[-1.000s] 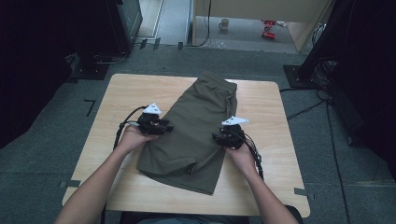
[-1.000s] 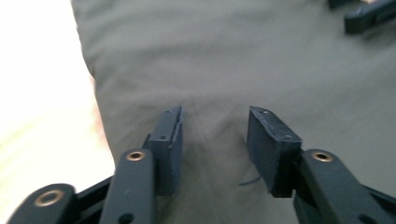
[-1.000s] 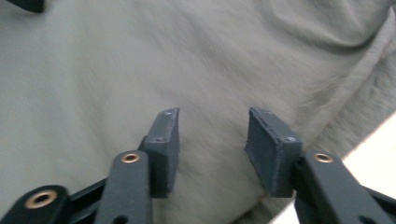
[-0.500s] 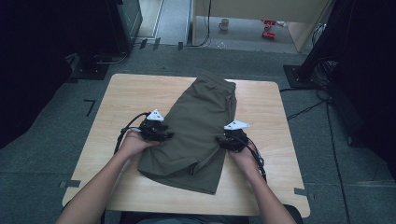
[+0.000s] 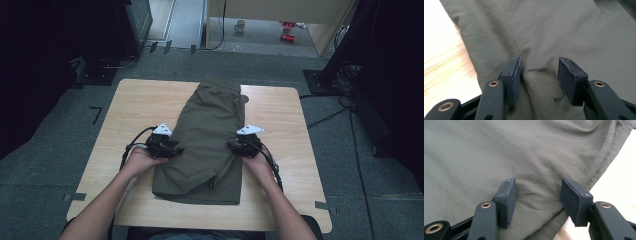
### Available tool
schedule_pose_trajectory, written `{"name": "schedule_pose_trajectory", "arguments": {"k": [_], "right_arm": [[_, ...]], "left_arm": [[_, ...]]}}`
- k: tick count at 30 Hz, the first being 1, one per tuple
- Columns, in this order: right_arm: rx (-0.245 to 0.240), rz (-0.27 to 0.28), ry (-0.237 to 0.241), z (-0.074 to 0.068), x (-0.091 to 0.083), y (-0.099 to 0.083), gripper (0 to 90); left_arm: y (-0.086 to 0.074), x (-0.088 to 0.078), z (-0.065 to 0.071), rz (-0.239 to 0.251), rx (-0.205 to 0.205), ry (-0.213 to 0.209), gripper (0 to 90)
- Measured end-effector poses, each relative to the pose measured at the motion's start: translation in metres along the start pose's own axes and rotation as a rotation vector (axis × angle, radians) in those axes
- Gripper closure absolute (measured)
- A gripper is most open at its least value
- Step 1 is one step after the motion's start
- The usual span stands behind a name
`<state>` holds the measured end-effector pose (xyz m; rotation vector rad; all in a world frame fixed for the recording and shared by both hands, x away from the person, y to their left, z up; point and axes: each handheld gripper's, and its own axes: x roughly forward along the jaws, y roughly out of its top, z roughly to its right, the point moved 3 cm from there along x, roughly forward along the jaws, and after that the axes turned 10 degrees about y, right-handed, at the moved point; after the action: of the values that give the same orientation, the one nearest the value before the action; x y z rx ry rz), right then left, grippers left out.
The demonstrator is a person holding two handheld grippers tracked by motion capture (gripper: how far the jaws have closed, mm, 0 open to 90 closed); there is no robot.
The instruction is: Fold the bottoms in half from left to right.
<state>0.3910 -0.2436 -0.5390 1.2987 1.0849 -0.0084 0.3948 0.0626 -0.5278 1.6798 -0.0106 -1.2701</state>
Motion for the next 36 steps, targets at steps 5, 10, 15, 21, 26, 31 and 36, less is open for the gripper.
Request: {"name": "schedule_pose_trajectory", "arguments": {"k": [5,10,15,21,26,31,36], "right_arm": [[-0.013,0.019,0.01,-0.001,0.005,0.002,45.1],[-0.012,0.019,0.013,-0.005,0.006,0.002,44.4],[-0.021,0.005,0.023,-0.009,0.004,0.0,42.8],[-0.039,-0.012,0.035,-0.017,-0.001,-0.004,42.1],[-0.04,-0.016,0.044,-0.022,-0.003,-0.006,40.2],[-0.052,-0.021,0.053,-0.028,-0.007,-0.011,39.5],[-0.055,-0.019,0.059,-0.033,-0.011,-0.015,39.2]], "left_arm": [[-0.007,-0.007,0.005,-0.002,-0.004,-0.009,53.4],[-0.012,-0.011,0.011,-0.005,-0.014,-0.001,53.4],[-0.017,-0.016,0.018,-0.016,-0.023,-0.005,52.8],[-0.024,-0.023,0.025,-0.02,-0.015,-0.008,50.8],[-0.029,-0.028,0.029,-0.017,-0.017,-0.011,50.8],[-0.033,-0.032,0.032,-0.022,-0.021,-0.02,50.5],[-0.038,-0.036,0.037,-0.019,-0.024,-0.021,49.6]]}}
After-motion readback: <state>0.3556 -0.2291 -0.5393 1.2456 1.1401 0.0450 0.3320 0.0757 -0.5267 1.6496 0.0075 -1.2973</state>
